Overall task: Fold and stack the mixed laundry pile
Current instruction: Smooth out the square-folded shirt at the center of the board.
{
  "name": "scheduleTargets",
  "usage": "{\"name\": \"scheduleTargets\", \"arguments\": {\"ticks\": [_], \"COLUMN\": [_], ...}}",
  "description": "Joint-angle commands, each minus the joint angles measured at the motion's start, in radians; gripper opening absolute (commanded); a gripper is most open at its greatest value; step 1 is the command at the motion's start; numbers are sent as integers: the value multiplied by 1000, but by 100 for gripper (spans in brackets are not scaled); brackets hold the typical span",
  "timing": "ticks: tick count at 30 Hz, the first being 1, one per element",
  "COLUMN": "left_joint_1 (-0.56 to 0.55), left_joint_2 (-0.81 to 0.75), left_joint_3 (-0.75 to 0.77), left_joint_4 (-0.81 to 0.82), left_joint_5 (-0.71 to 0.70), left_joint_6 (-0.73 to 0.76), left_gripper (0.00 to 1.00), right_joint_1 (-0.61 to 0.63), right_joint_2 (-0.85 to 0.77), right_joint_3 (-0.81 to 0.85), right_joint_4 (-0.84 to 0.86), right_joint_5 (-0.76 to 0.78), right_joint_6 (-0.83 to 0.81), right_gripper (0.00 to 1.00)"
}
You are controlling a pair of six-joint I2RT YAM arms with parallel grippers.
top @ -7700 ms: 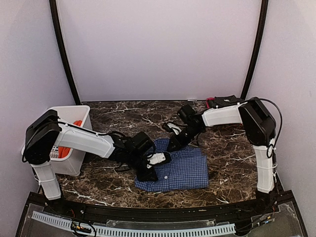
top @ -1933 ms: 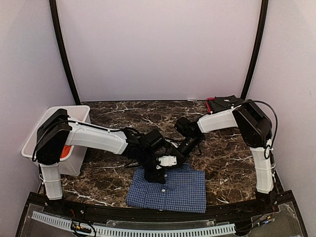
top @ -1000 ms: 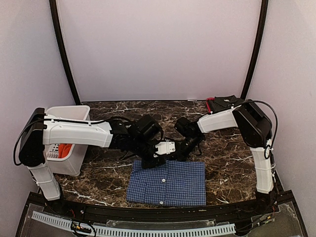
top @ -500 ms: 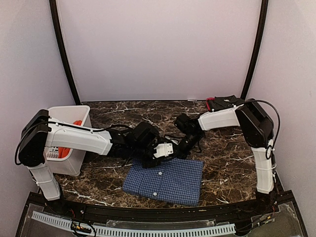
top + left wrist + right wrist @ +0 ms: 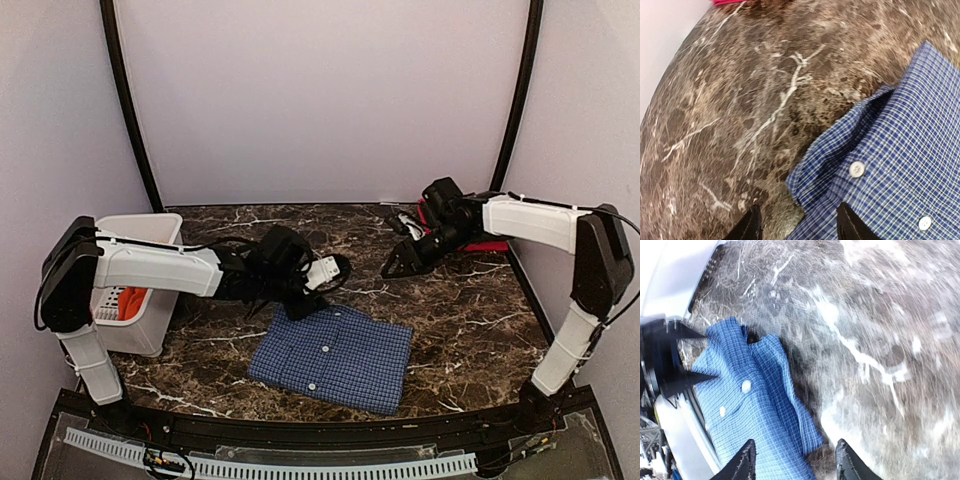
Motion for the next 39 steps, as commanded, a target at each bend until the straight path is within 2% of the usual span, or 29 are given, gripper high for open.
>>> {"name": "scheduleTargets", "arguments": {"ticks": [1, 9, 13, 19, 25, 28, 29, 31, 32, 33, 39], "left_joint_1": [96, 227, 264, 285, 295, 296, 296, 295, 295, 295, 295], "left_joint_2": [-174, -231, -198, -131, -74, -46, -43, -38, -45, -65, -161], "left_joint_3": [-35, -170, -203, -191, -182, -183, -185, -188, -189, -194, -249], "left_joint_4": [-97, -86, -57, -46, 19, 59, 67, 100, 114, 132, 233], "left_joint_5": [168, 361, 409, 452, 531, 572, 592, 610, 607, 592, 491], "left_joint_6": [-288, -616, -666, -699, -744, -760, -768, -772, -774, -775, -734], "left_gripper": [51, 52, 51, 51, 49, 41, 38, 21, 8, 2, 0], "right_joint_1": [3, 1, 1, 2, 11, 19, 20, 20, 20, 20, 9], "right_joint_2": [-127, -156, -117, -73, -60, -46, -40, -42, -48, -59, -169], "right_joint_3": [-184, -391, -419, -426, -435, -434, -432, -427, -424, -420, -413], "right_joint_4": [87, 181, 196, 183, 185, 187, 186, 182, 178, 172, 148], "right_joint_5": [-68, -84, -56, -10, -15, -16, -9, 15, 36, 66, 192], "right_joint_6": [117, 194, 194, 190, 193, 189, 188, 191, 193, 194, 216], "right_gripper": [54, 55, 54, 44, 23, 2, 0, 0, 0, 0, 0]}}
